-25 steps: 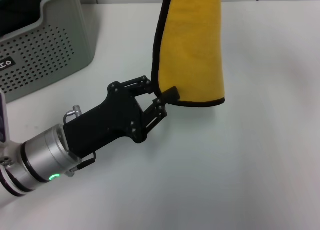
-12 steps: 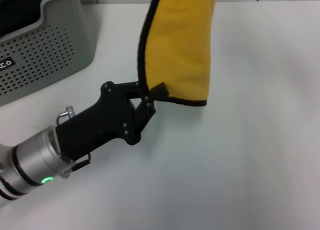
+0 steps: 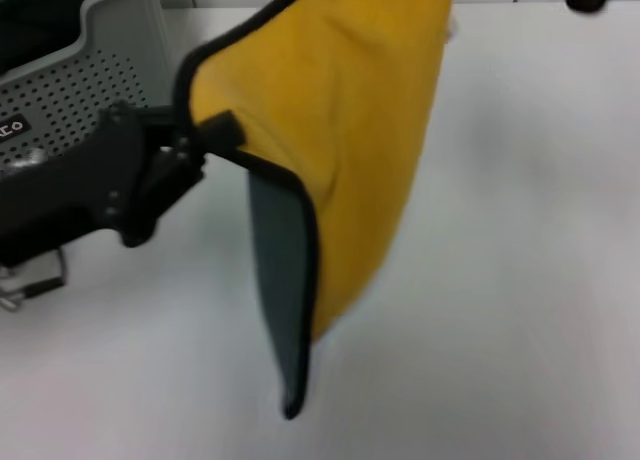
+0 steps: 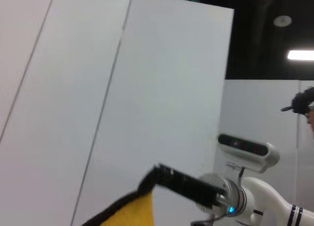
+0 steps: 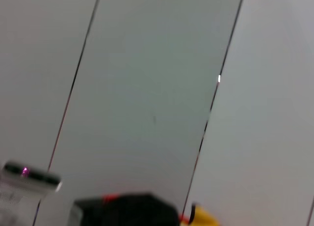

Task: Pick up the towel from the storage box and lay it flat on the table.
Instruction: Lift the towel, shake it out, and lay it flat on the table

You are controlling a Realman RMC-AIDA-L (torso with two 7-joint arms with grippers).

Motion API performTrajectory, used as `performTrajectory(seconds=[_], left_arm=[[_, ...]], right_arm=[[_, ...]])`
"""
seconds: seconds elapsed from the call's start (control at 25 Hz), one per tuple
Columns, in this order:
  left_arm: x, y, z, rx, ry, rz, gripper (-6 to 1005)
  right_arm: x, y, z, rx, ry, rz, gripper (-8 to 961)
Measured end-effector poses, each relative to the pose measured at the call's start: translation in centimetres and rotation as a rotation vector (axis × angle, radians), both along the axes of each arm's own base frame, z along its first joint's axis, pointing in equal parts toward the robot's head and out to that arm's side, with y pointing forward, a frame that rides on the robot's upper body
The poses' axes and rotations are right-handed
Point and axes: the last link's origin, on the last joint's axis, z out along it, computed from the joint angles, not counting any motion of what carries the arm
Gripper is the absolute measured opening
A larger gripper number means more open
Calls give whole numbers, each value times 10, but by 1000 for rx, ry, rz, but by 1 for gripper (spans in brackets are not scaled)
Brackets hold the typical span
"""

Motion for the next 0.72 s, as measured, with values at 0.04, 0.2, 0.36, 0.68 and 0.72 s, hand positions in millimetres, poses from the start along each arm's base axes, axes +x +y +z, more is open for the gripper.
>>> performTrajectory(seconds=[0.04,0.2,0.36,0.68,0.72], left_arm=[[0,-1,6,-8,7,-8,16],[5,-8,24,-52,51,-71,15],[9,-19,37,-122,75,-130,15],[7,-35,50,-220,103,-115,16],[5,-36,48,-230,107,-105,16]], right_arm=[[4,-7,2,-10,-24,-24,20],[17,-37,9,-75,-89,-73,20],[31,-67,16,-178,-115,-88,20],[61,-128,39,-366,-15,-26,21],[67,-132,41,-378,7,-32,21]])
